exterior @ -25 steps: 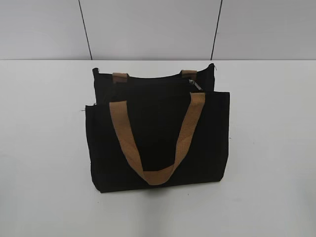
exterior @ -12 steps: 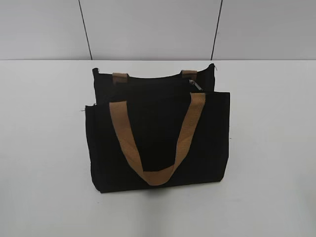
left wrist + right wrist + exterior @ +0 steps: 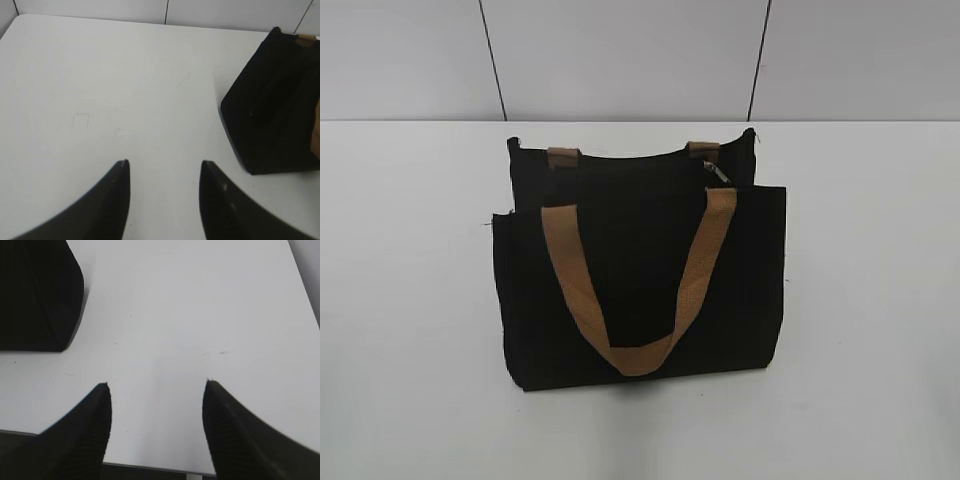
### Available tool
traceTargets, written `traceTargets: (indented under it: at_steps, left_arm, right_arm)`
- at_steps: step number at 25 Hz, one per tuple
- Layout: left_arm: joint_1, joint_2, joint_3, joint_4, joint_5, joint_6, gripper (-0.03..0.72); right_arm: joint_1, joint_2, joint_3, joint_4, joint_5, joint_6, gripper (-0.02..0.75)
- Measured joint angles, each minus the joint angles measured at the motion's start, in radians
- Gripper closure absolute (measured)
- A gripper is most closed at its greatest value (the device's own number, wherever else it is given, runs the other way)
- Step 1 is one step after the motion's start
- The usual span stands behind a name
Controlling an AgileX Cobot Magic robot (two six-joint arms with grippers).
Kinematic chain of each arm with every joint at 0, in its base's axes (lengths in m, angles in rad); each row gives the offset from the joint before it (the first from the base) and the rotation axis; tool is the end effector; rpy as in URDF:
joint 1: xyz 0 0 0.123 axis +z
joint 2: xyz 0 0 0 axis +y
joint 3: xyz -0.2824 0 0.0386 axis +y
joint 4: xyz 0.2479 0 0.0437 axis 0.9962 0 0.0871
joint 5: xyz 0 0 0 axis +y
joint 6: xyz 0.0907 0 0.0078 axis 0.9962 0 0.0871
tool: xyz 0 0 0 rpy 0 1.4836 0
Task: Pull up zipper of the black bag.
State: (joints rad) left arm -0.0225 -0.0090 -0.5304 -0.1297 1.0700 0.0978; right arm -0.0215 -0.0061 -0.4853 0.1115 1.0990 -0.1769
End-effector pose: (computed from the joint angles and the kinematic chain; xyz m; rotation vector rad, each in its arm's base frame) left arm -0.0109 -0.0101 0.2853 0.1305 2.0049 -0.1061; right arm -0.0058 0.0092 0.2704 -0.1691 2.0790 0.0140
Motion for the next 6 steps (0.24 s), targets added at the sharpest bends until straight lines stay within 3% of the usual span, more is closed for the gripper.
traceTargets:
  at_steps: [6]
  left_arm:
    - [0.0, 0.0, 0.0, 0.0, -0.002, 0.0, 0.344]
  right_arm:
    - [0.0, 0.0, 0.0, 0.0, 0.0, 0.0, 0.286]
